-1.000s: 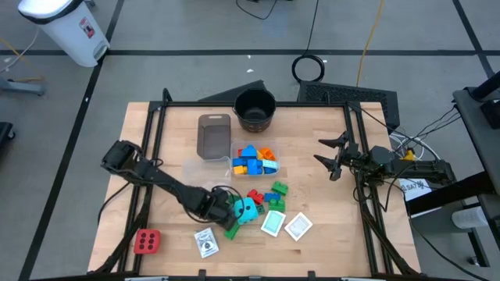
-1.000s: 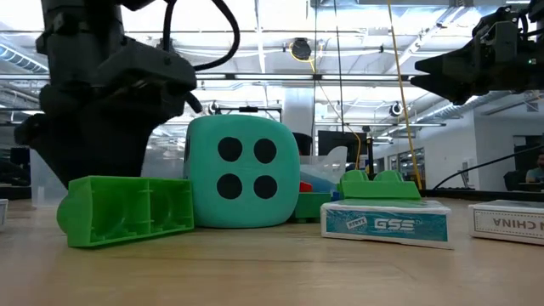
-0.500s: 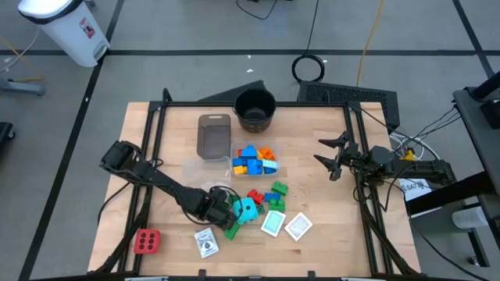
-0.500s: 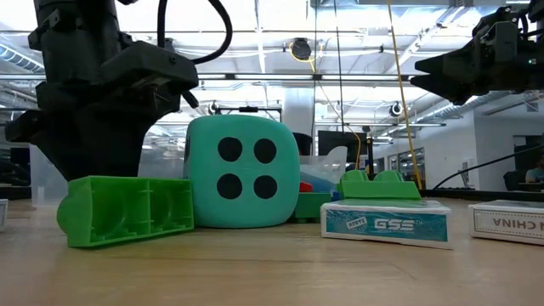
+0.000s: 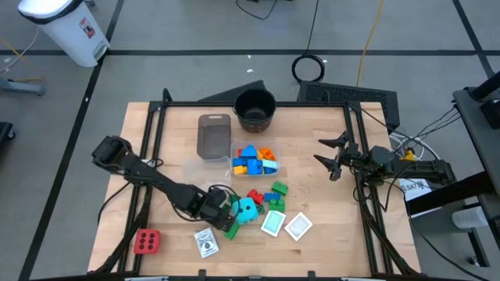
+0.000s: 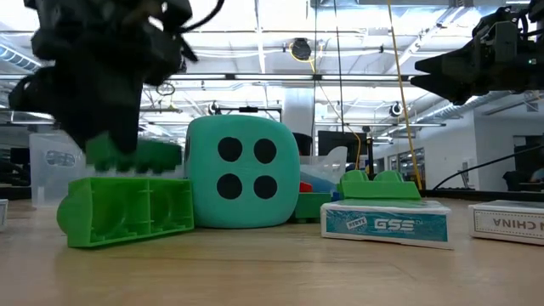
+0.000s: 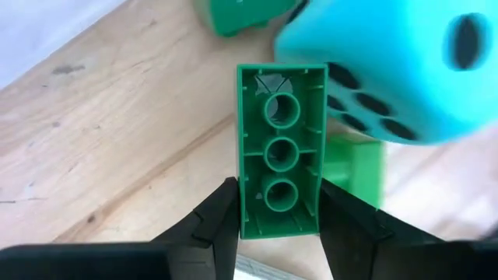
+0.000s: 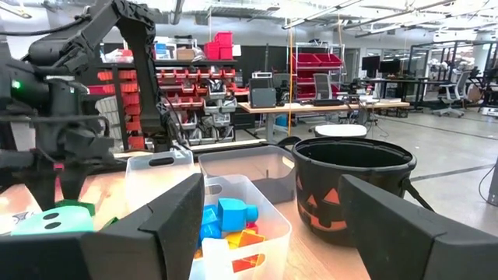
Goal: Pick & Place Toys
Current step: Put the green game piece into the right transparent bin
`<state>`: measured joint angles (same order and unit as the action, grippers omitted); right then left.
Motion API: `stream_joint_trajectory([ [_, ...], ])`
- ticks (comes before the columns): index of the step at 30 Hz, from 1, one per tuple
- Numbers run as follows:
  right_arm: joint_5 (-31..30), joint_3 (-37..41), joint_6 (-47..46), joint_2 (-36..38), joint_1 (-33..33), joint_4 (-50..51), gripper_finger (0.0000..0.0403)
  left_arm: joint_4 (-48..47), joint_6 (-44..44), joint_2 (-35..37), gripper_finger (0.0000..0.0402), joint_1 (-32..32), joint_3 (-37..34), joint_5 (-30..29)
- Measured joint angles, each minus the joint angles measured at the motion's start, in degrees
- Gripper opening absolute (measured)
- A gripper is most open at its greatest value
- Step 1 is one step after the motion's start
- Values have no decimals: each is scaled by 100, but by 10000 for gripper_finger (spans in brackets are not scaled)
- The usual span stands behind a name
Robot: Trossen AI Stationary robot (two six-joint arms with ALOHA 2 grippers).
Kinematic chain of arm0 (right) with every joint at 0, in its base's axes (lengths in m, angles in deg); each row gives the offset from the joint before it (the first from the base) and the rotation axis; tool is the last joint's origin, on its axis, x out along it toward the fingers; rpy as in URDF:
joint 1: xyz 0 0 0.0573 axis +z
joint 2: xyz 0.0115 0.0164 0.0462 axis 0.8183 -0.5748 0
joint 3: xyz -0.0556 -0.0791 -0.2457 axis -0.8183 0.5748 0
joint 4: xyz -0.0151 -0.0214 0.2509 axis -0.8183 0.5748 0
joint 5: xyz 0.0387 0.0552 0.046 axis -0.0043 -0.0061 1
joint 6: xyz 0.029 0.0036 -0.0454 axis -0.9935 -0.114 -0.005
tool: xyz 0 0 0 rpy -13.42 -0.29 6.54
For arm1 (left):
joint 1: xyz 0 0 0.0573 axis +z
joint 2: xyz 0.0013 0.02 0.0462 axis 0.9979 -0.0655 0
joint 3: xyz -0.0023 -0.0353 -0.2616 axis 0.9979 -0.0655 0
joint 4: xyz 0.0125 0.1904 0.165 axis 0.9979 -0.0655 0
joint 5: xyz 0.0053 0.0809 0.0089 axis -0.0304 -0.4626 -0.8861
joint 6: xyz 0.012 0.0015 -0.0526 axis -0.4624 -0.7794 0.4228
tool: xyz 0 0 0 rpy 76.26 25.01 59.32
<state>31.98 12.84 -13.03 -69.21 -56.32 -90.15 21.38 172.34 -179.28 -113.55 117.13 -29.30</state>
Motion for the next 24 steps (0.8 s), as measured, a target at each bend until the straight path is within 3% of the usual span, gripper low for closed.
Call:
stream_joint_trajectory([
  [3,-1,1,0,0,0,0,268,89,-91,287,145,-31,0,-173],
  [7,0,1,0,-1,0,2,267,284,-535,678,146,-8,0,-826],
  [13,1,-1,0,0,2,1,267,930,-1674,1112,147,529,0,-1835],
  [18,0,1,0,-2,1,2,267,1182,-2460,1153,147,1288,0,-1845],
  [24,0,-1,0,0,0,2,267,1222,-2733,1041,147,2081,-7,-1742],
])
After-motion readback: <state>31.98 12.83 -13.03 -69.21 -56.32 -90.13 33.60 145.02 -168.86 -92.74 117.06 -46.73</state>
